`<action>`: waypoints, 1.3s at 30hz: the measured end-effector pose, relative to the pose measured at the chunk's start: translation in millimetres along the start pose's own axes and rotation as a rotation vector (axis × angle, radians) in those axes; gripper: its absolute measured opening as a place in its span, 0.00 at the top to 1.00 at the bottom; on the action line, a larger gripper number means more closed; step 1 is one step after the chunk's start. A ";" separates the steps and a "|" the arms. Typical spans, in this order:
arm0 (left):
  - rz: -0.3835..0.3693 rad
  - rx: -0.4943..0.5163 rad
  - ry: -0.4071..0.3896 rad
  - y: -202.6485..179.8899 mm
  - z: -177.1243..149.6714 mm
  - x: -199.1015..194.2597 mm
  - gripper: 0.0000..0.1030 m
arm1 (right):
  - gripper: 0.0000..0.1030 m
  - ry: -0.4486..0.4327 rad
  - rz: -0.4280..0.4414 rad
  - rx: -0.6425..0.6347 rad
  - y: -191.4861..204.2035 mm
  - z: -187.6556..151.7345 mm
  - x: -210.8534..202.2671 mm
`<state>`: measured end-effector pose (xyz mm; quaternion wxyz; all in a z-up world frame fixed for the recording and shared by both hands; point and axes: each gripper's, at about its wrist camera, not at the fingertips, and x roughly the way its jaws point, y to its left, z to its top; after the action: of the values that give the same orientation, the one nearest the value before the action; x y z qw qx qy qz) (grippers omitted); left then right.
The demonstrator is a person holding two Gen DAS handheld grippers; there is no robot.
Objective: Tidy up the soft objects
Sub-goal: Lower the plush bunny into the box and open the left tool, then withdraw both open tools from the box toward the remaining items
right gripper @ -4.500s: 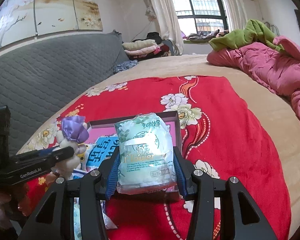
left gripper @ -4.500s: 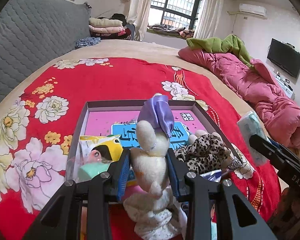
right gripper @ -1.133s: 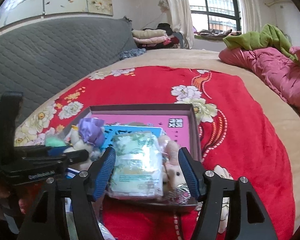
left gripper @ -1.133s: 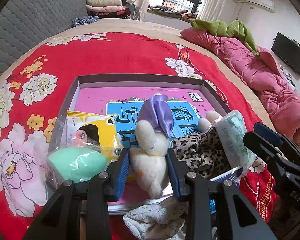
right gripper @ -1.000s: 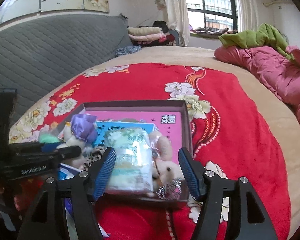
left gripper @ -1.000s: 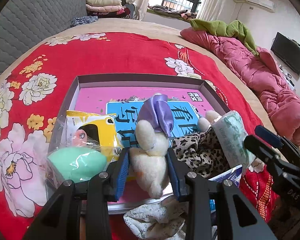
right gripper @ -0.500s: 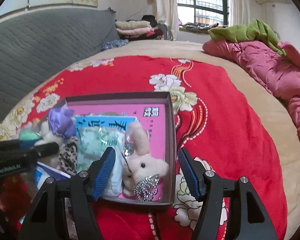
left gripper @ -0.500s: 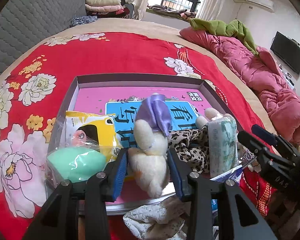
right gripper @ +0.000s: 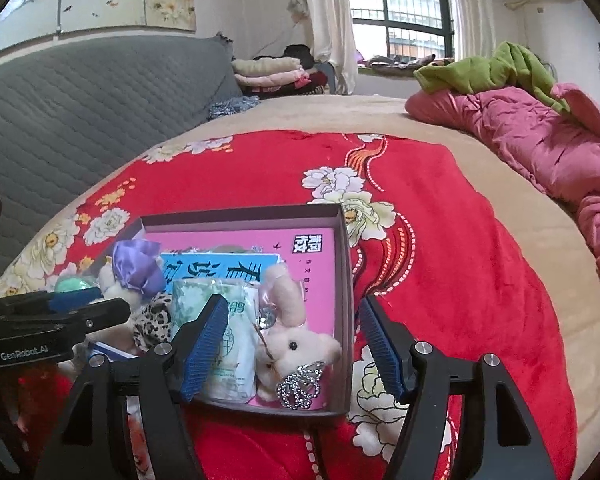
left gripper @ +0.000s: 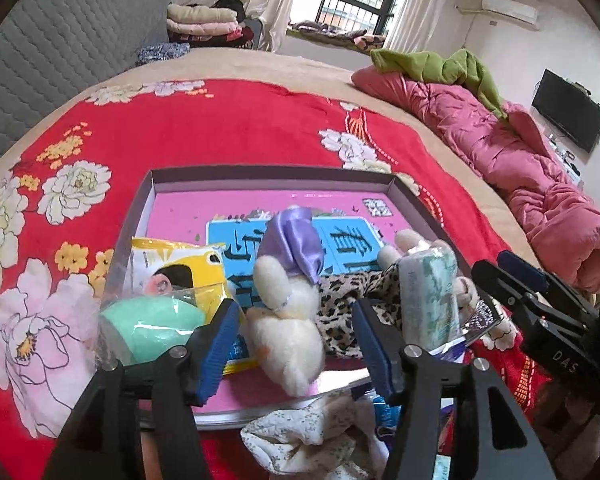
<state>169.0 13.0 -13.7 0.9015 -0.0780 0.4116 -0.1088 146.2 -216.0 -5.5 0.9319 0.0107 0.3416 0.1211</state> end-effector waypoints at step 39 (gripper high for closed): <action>0.033 -0.121 -0.177 47.1 11.0 -84.3 0.38 | 0.29 -0.071 0.050 -0.061 17.2 4.2 -24.7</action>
<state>129.8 80.9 43.8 0.9296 -0.1348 0.3376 -0.0614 127.0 -204.8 15.2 0.9401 -0.0047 0.3041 0.1542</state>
